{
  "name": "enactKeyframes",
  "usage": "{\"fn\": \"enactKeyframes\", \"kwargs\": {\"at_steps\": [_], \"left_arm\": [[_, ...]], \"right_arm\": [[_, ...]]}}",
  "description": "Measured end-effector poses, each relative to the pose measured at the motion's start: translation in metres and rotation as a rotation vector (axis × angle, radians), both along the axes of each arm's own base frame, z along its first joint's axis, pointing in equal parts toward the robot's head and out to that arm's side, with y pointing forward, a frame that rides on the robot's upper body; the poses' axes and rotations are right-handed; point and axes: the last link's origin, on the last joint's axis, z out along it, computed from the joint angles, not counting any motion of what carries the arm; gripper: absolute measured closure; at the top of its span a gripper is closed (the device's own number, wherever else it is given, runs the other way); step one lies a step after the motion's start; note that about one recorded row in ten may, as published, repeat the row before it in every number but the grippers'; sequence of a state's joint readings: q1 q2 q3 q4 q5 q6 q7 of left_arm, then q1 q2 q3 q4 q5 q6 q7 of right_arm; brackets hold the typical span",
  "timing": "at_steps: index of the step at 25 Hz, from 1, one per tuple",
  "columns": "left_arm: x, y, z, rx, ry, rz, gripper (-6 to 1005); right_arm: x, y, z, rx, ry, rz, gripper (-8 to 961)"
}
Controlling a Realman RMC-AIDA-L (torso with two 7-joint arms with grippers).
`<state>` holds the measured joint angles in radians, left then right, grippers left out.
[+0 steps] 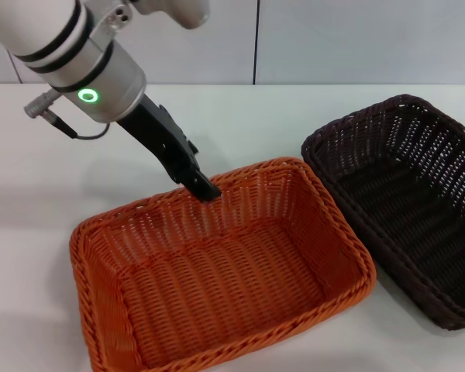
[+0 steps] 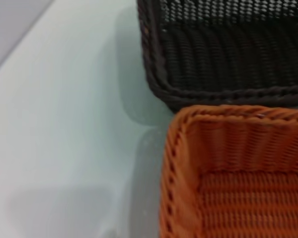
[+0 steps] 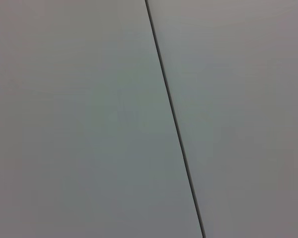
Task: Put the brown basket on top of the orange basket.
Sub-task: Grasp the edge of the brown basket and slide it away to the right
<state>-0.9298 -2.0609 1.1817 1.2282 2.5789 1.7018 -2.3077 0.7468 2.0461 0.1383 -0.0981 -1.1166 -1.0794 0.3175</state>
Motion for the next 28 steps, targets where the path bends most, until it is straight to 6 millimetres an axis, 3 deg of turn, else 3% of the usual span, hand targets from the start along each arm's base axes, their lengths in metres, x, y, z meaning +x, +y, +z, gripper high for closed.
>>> {"fn": "enactKeyframes", "kwargs": {"at_steps": [6,9,10,14,18,21,22,26,28], "left_arm": [[0.002,0.009,0.021,0.17,-0.1,-0.073,229],[0.002,0.01,0.023,0.197,-0.131,-0.083,197],[0.001,0.017,0.035,0.297,-0.298,-0.126,186],[-0.008,0.023,0.044,0.399,-0.494,-0.174,186],[-0.022,0.024,0.052,0.53,-0.718,-0.239,186],[-0.028,0.023,0.052,0.571,-0.78,-0.255,186],[-0.04,0.023,0.047,0.634,-0.866,-0.274,186],[-0.046,0.023,0.042,0.659,-0.905,-0.282,186],[-0.063,0.023,0.031,0.707,-0.982,-0.262,186]], "right_arm": [[0.001,-0.001,0.002,-0.019,-0.008,0.02,393],[0.003,-0.002,0.012,-0.048,0.009,0.068,393],[0.003,-0.001,0.017,-0.069,0.018,0.095,393],[-0.001,0.001,0.034,-0.177,0.022,0.191,393],[-0.012,0.003,0.056,-0.363,-0.023,0.287,393],[-0.024,0.002,0.075,-0.519,-0.117,0.335,394],[-0.027,0.0,0.081,-0.563,-0.155,0.342,394],[-0.044,-0.009,0.096,-0.821,-0.396,0.328,394],[-0.049,-0.016,0.101,-1.006,-0.524,0.26,394]]}}
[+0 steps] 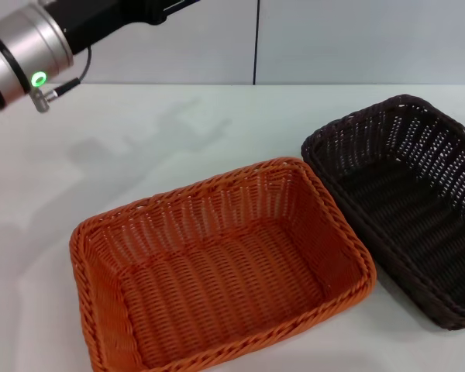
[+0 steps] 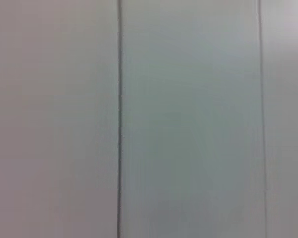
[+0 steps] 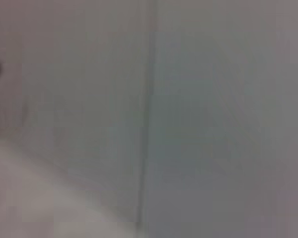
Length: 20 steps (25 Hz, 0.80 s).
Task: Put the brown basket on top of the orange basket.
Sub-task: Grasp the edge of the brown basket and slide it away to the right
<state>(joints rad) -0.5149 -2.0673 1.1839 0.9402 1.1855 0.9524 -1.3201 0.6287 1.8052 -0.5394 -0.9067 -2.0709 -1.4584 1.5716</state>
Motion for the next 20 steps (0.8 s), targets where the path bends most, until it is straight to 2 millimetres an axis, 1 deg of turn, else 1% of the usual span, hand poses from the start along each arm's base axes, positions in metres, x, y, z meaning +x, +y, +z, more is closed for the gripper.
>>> {"fn": "enactKeyframes", "kwargs": {"at_steps": [1,2,3,5,7,9,10,11,12,13,14,15,16,17,18,20], "left_arm": [[-0.003,0.0,-0.002,0.008,-0.013,0.0,186],[-0.003,0.0,-0.002,0.008,-0.013,0.0,186],[-0.003,0.0,-0.002,0.008,-0.013,0.0,186],[-0.009,-0.002,-0.006,0.055,-0.051,-0.002,186],[-0.01,-0.003,-0.008,0.067,-0.068,-0.003,186],[-0.01,-0.003,-0.008,0.067,-0.068,-0.003,186],[-0.015,-0.002,-0.011,0.091,-0.092,0.009,186],[-0.015,-0.002,-0.011,0.091,-0.092,0.009,186],[-0.017,0.0,-0.014,0.105,-0.103,0.019,186],[-0.017,0.0,-0.014,0.105,-0.103,0.019,186],[-0.017,0.0,-0.014,0.105,-0.103,0.019,186],[-0.017,0.003,-0.018,0.096,-0.106,0.026,186],[-0.017,0.004,-0.02,0.09,-0.106,0.03,186],[-0.017,0.005,-0.021,0.086,-0.107,0.031,186],[-0.017,0.005,-0.021,0.086,-0.107,0.031,186],[-0.018,0.005,-0.021,0.086,-0.11,0.038,186]], "right_arm": [[0.0,0.0,0.0,0.0,0.0,0.0,394],[-0.001,-0.003,0.0,-0.084,-0.084,-0.023,394],[-0.001,-0.003,0.0,-0.084,-0.084,-0.023,394],[-0.002,-0.008,-0.005,-0.19,-0.197,-0.048,394],[-0.001,-0.01,-0.007,-0.218,-0.229,-0.054,394],[0.002,-0.014,-0.014,-0.28,-0.293,-0.048,395],[0.004,-0.019,-0.021,-0.338,-0.347,-0.023,395],[0.004,-0.019,-0.021,-0.338,-0.347,-0.023,395],[0.007,-0.025,-0.029,-0.391,-0.396,0.013,395],[0.007,-0.025,-0.029,-0.391,-0.396,0.013,395],[0.009,-0.029,-0.033,-0.415,-0.416,0.025,395],[0.014,-0.035,-0.04,-0.46,-0.449,0.043,395],[0.014,-0.035,-0.04,-0.46,-0.449,0.043,395],[0.016,-0.041,-0.047,-0.504,-0.475,0.06,395],[0.016,-0.041,-0.047,-0.504,-0.475,0.06,395],[0.018,-0.051,-0.058,-0.592,-0.511,0.081,395]]}}
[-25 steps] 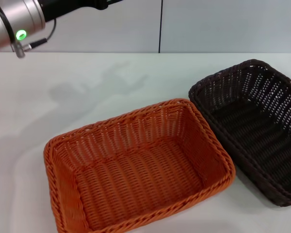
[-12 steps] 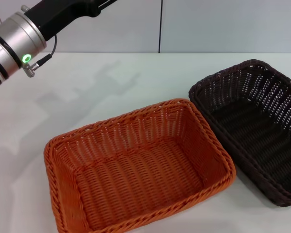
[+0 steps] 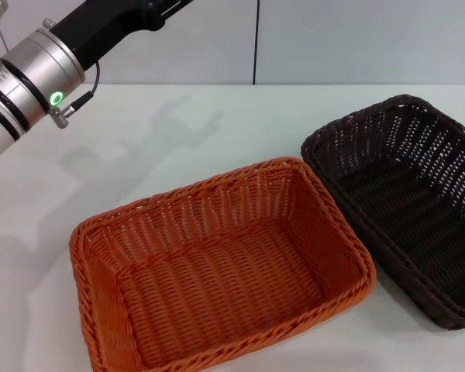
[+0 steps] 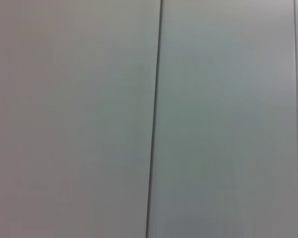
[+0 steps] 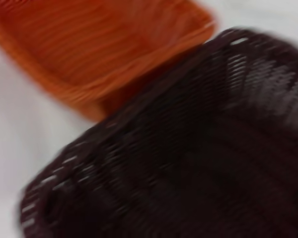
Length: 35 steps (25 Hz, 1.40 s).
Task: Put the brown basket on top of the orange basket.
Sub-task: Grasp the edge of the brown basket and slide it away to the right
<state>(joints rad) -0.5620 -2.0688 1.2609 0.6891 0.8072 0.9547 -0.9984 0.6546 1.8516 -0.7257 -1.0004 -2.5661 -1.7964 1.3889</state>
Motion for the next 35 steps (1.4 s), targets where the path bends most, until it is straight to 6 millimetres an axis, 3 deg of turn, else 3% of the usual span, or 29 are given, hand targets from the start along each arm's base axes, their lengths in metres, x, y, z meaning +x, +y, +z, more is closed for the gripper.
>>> {"fn": "enactKeyframes", "kwargs": {"at_steps": [12,25,31,34,35], "left_arm": [[-0.005,0.002,-0.002,-0.01,-0.033,0.033,186],[-0.005,0.007,0.002,0.003,-0.04,0.053,186],[-0.003,0.011,0.002,0.008,-0.032,0.06,186],[-0.002,0.013,0.002,0.01,-0.029,0.063,186],[-0.001,0.014,0.002,0.011,-0.026,0.067,186]], "right_arm": [[-0.007,-0.04,-0.028,-0.298,0.001,0.032,396],[-0.024,-0.069,-0.065,-0.583,0.024,0.098,409],[-0.028,-0.067,-0.061,-0.585,0.047,0.126,415],[-0.03,-0.051,-0.05,-0.48,0.056,0.14,418],[-0.033,-0.036,-0.037,-0.373,0.066,0.161,419]]}}
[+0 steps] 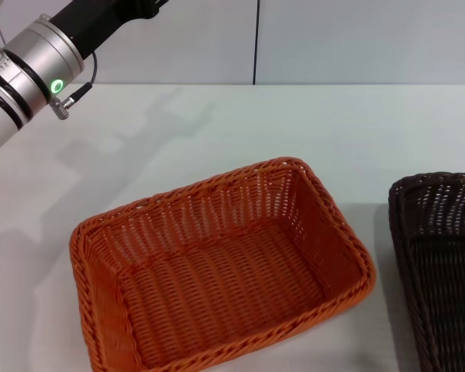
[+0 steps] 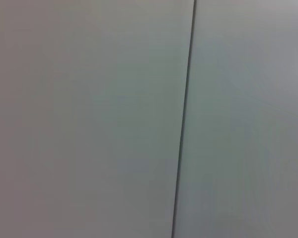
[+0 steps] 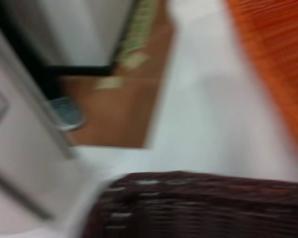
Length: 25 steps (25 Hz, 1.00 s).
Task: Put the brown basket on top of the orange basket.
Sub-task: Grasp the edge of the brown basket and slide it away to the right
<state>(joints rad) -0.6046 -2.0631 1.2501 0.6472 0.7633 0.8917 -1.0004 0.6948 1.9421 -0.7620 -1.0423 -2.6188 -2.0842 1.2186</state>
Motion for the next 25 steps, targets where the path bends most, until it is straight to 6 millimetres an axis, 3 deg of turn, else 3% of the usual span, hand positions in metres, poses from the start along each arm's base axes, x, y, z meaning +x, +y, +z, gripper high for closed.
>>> {"fn": "enactKeyframes", "kwargs": {"at_steps": [1,5,12,20,25], "left_arm": [[0.0,0.0,0.0,0.0,0.0,0.0,186],[0.001,0.002,0.0,0.002,0.004,0.006,186],[-0.003,0.001,-0.001,0.001,0.004,0.016,186],[-0.007,-0.001,-0.002,-0.003,0.002,0.027,186],[-0.008,-0.001,-0.003,-0.003,0.004,0.035,186]], "right_arm": [[0.0,0.0,0.0,0.0,0.0,0.0,420],[-0.012,0.034,0.03,0.207,0.019,0.031,424],[-0.021,0.069,0.041,0.397,-0.035,0.076,431],[-0.017,0.088,0.031,0.49,-0.073,0.069,438],[-0.006,0.088,0.02,0.461,-0.088,0.05,443]]}}
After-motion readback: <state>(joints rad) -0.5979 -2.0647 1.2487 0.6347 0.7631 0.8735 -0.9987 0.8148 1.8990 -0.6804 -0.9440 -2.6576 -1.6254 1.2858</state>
